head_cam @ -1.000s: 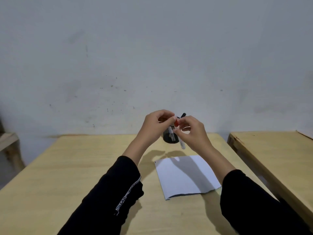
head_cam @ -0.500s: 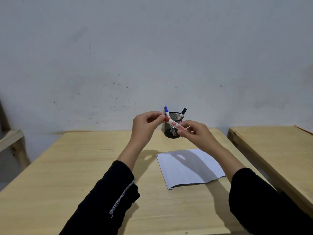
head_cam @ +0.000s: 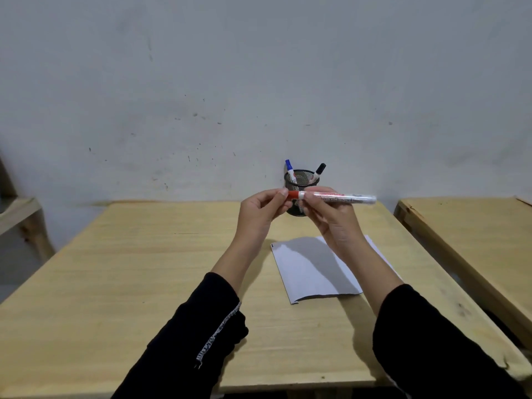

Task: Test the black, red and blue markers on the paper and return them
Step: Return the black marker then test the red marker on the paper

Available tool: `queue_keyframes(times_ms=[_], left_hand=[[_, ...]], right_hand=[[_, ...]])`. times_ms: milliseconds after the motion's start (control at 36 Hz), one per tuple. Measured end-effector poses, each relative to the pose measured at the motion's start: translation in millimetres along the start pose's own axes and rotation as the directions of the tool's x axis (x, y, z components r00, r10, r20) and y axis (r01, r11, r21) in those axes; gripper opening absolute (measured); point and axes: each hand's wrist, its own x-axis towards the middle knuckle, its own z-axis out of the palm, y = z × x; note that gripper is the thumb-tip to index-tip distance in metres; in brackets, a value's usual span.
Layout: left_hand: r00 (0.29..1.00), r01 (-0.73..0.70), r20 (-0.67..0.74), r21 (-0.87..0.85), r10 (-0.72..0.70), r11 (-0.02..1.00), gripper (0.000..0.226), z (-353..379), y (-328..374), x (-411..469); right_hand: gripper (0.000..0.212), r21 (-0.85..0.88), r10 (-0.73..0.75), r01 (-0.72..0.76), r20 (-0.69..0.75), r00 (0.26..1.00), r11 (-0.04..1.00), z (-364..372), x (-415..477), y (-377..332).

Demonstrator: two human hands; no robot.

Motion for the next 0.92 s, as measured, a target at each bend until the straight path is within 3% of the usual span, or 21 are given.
queue_keyframes(times_ms=[222, 361, 417, 500, 639, 917], left_hand=[[0.998, 0.058, -0.034, 0.145, -0.054, 0.988, 0.020, -8, -10, 11], [0.993, 0.110, -0.052, 0.061, -0.107, 0.992, 0.024, -22, -15, 16], [0.989, 0.125, -0.086, 0.037, -0.122, 0.991, 0.022, -31, -16, 18], [0.988, 0.113, -0.129, 0.187, -0.090, 0.976, 0.019, -46, -19, 23], [0.985, 0.124, -0.172, 0.565, -0.031, 0.816, 0.016, -64, -32, 25], [0.998, 0.050, -0.023, 0.850, -0.057, 0.525, 0.012, -72, -58, 25]], right_hand=[[0.010, -0.120, -0.025, 0.025, -0.001, 1.000, 0.992, 4, 12, 17], [0.028, -0.322, -0.078, 0.106, 0.097, 0.992, 0.941, 1, 14, 20], [0.024, -0.361, -0.090, 0.121, 0.103, 0.991, 0.925, 1, 16, 20], [0.017, -0.406, -0.088, 0.108, 0.067, 0.994, 0.907, -4, 21, 22], [0.017, -0.450, -0.031, 0.037, 0.021, 0.999, 0.892, -16, 22, 28], [0.020, -0.486, -0.022, 0.003, -0.033, 0.999, 0.874, -27, 23, 39]])
